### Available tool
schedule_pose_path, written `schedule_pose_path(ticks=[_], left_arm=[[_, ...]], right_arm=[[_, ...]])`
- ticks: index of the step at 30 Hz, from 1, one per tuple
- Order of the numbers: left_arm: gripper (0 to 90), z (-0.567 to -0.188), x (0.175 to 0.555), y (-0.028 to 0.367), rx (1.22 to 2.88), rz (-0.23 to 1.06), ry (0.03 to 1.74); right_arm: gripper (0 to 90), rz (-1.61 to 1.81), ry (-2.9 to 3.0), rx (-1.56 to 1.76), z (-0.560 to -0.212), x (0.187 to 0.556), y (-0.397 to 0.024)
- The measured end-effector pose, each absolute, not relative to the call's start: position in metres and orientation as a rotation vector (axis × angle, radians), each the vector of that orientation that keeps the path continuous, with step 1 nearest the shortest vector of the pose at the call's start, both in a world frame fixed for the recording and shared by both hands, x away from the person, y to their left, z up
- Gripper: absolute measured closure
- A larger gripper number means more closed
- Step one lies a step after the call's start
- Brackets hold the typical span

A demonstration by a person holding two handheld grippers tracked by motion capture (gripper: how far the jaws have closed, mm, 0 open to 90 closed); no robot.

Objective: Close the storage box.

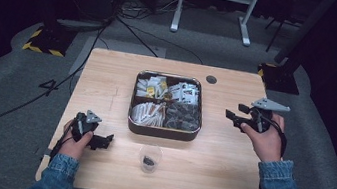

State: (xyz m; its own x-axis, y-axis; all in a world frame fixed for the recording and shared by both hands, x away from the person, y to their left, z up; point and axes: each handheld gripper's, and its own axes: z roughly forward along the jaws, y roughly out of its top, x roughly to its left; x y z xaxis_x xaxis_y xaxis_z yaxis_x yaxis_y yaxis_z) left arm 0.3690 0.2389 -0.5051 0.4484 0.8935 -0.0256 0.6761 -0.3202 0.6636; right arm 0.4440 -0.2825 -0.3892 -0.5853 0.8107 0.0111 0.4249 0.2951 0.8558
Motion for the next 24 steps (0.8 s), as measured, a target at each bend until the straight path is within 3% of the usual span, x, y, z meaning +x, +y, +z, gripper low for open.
schedule_pose_path(ticks=[24], left_arm=[[0.2,-0.505,0.370,0.239,2.093,0.468,1.308]], right_arm=[[38.1,1.137,2.113,1.249,-0.483,0.451,-0.349]])
